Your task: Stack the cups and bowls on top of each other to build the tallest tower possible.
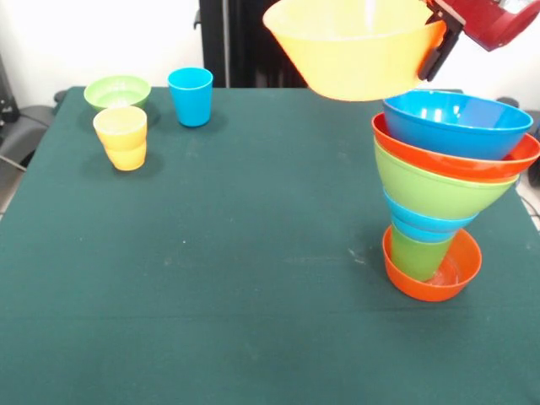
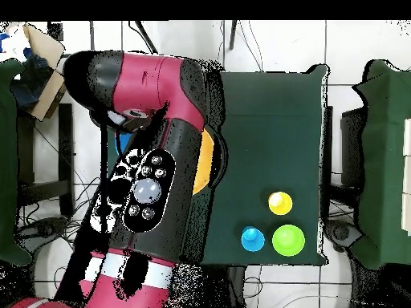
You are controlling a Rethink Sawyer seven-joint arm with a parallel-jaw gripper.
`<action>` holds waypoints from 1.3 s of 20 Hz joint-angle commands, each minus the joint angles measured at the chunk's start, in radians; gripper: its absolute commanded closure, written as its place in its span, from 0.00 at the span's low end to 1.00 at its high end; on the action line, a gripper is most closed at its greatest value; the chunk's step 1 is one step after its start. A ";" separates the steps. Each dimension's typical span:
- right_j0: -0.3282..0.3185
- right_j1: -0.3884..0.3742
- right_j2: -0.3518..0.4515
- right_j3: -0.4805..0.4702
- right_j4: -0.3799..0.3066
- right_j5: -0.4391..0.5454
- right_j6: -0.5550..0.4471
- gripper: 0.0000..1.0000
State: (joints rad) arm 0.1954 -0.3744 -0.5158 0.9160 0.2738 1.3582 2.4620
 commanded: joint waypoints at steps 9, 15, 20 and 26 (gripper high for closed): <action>0.033 0.017 0.024 -0.035 0.019 0.086 0.263 1.00; 0.044 0.054 0.012 -0.090 0.055 0.103 0.317 1.00; 0.050 0.093 0.007 -0.151 0.092 0.114 0.361 1.00; 0.047 0.137 -0.010 -0.234 0.116 0.166 0.408 1.00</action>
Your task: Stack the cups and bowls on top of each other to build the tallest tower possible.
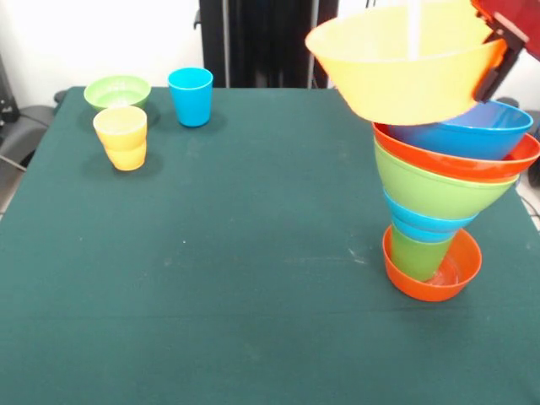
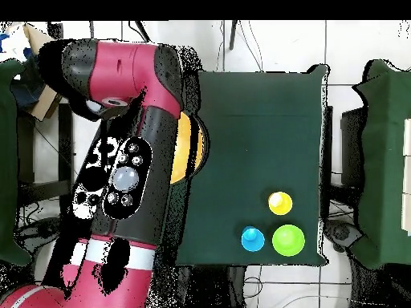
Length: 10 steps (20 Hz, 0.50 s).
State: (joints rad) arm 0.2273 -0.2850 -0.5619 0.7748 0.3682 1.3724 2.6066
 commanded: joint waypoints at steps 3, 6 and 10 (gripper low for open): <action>0.014 0.057 0.032 -0.109 0.025 0.163 0.272 1.00; 0.018 0.063 0.026 -0.124 0.026 0.184 0.285 1.00; 0.024 0.060 0.016 -0.116 0.022 0.190 0.286 1.00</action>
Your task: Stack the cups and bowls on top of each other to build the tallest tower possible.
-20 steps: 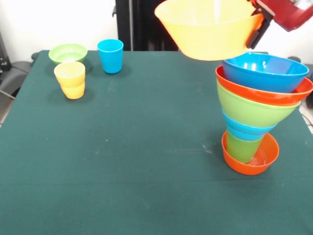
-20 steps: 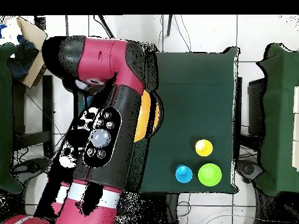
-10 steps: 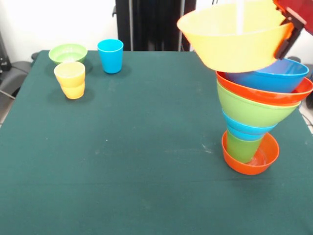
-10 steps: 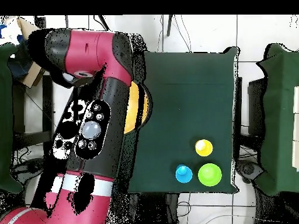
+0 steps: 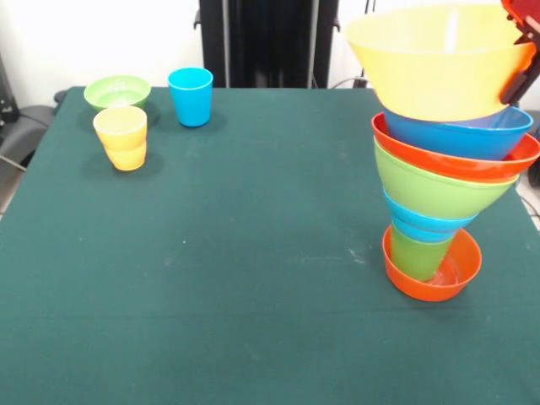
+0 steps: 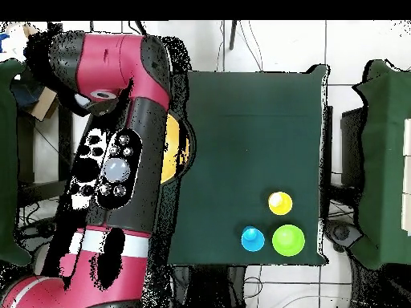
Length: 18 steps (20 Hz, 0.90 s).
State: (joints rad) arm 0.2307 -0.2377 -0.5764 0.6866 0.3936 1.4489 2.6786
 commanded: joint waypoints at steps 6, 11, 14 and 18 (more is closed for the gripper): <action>0.028 0.011 0.020 -0.024 0.001 0.127 0.217 1.00; 0.041 0.016 0.013 -0.022 0.013 0.122 0.234 1.00; 0.048 0.019 0.009 -0.020 0.018 0.115 0.243 1.00; 0.066 0.009 0.008 0.010 0.020 0.091 0.245 1.00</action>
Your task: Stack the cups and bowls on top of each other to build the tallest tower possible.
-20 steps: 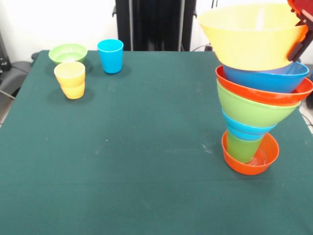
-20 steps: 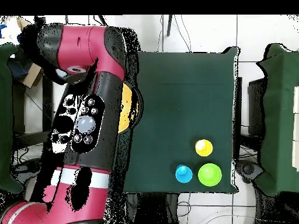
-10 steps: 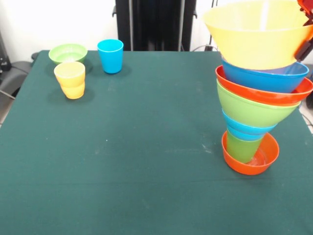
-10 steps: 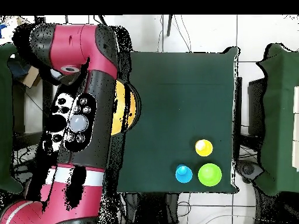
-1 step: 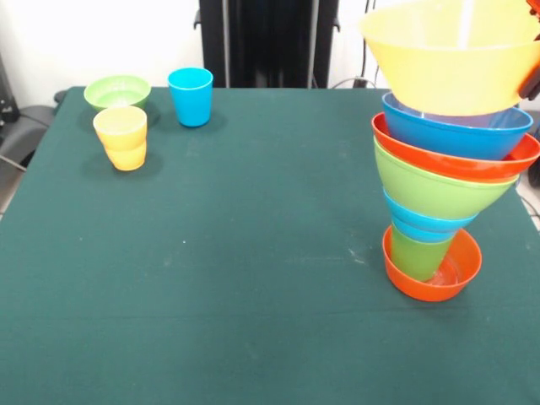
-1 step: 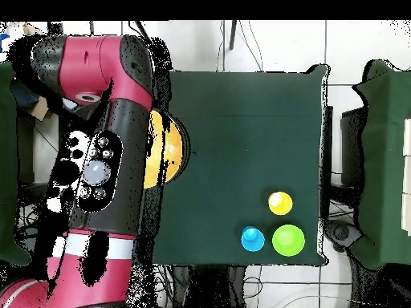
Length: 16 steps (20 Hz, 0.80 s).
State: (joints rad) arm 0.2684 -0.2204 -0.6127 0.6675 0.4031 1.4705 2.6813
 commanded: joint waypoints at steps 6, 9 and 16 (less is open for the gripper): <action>0.066 -0.038 0.047 0.107 0.005 0.027 0.245 1.00; 0.076 -0.041 0.049 0.134 0.004 -0.003 0.247 1.00; 0.106 -0.050 0.045 0.207 -0.007 -0.074 0.245 1.00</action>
State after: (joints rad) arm 0.3553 -0.2323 -0.6146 0.7297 0.4033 1.4704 2.6830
